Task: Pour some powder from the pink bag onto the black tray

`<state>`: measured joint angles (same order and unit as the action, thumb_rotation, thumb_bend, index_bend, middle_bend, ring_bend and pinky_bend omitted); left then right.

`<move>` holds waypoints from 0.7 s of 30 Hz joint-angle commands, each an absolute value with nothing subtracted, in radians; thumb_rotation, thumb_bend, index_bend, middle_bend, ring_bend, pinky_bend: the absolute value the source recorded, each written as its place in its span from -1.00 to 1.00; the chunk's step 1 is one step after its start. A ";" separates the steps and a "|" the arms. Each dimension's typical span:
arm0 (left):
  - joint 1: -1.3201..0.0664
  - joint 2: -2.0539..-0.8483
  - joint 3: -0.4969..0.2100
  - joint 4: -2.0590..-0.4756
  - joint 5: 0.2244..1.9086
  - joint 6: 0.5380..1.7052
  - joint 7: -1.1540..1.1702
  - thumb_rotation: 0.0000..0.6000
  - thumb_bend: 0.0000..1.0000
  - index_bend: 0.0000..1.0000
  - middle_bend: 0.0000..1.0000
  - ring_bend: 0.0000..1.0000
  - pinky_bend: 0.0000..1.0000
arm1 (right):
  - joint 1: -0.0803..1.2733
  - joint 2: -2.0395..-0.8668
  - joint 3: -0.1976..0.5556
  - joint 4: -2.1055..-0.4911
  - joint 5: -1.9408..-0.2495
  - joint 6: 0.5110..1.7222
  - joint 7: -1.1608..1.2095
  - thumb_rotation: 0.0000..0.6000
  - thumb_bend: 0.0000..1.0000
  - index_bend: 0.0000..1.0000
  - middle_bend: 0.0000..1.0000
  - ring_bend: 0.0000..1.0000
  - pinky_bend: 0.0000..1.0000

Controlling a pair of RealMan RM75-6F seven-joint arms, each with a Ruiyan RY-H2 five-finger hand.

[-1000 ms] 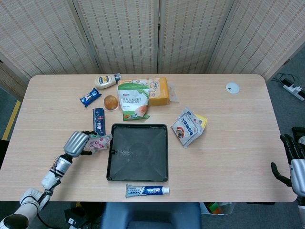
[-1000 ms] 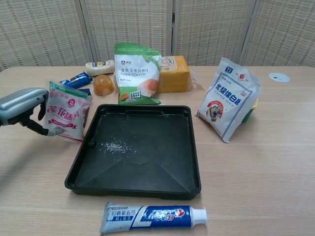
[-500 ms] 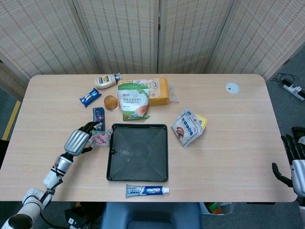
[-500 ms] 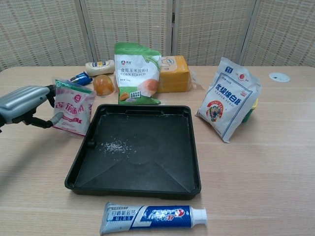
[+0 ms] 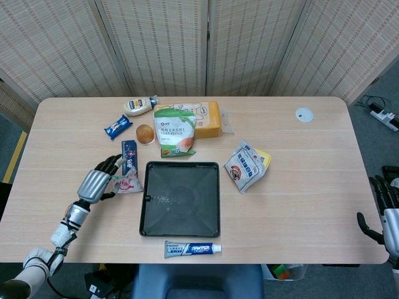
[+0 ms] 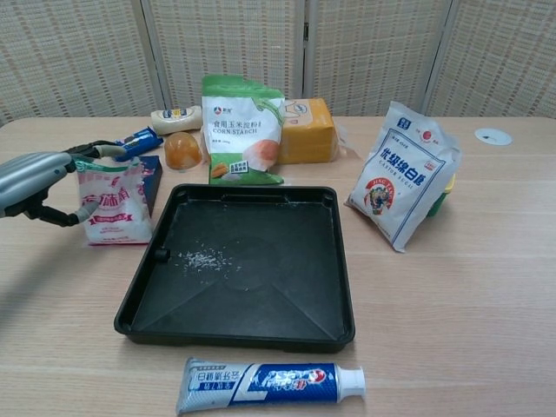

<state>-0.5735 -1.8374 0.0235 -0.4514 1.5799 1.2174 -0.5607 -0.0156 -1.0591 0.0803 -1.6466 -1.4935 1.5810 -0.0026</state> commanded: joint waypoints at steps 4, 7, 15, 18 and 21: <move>-0.553 -1.734 -0.013 -0.632 1.542 1.234 -0.492 1.00 0.09 -1.00 -0.98 -0.97 -0.57 | -0.015 -1.056 0.083 -1.649 -1.501 1.588 -0.002 0.82 -0.16 -1.00 -0.79 -0.70 -0.73; -0.549 -1.693 -0.025 -0.703 1.531 1.238 -0.459 1.00 0.07 -1.00 -0.98 -0.96 -0.57 | -0.015 -1.054 0.082 -1.651 -1.506 1.589 -0.003 0.82 -0.16 -1.00 -0.79 -0.70 -0.73; -0.526 -1.578 -0.066 -0.904 1.485 1.254 -0.367 1.00 0.06 -1.00 -0.97 -0.92 -0.60 | -0.024 -1.050 0.079 -1.654 -1.506 1.600 0.000 0.83 -0.16 -1.00 -0.79 -0.70 -0.73; -0.495 -1.526 -0.084 -1.020 1.448 1.273 -0.292 1.00 0.06 -0.96 -0.94 -0.89 -0.60 | -0.028 -1.051 0.077 -1.656 -1.497 1.596 0.004 0.83 -0.16 -1.00 -0.79 -0.70 -0.73; -0.461 -1.473 -0.102 -1.140 1.404 1.292 -0.201 1.00 0.07 -0.89 -0.91 -0.87 -0.60 | -0.026 -1.052 0.075 -1.652 -1.487 1.582 0.009 0.82 -0.16 -1.00 -0.79 -0.70 -0.73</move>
<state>-0.5008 -1.5359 -0.0767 -1.0304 1.4544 1.2682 -0.2908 -0.0267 -1.0515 0.0759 -1.6532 -1.4894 1.5848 0.0069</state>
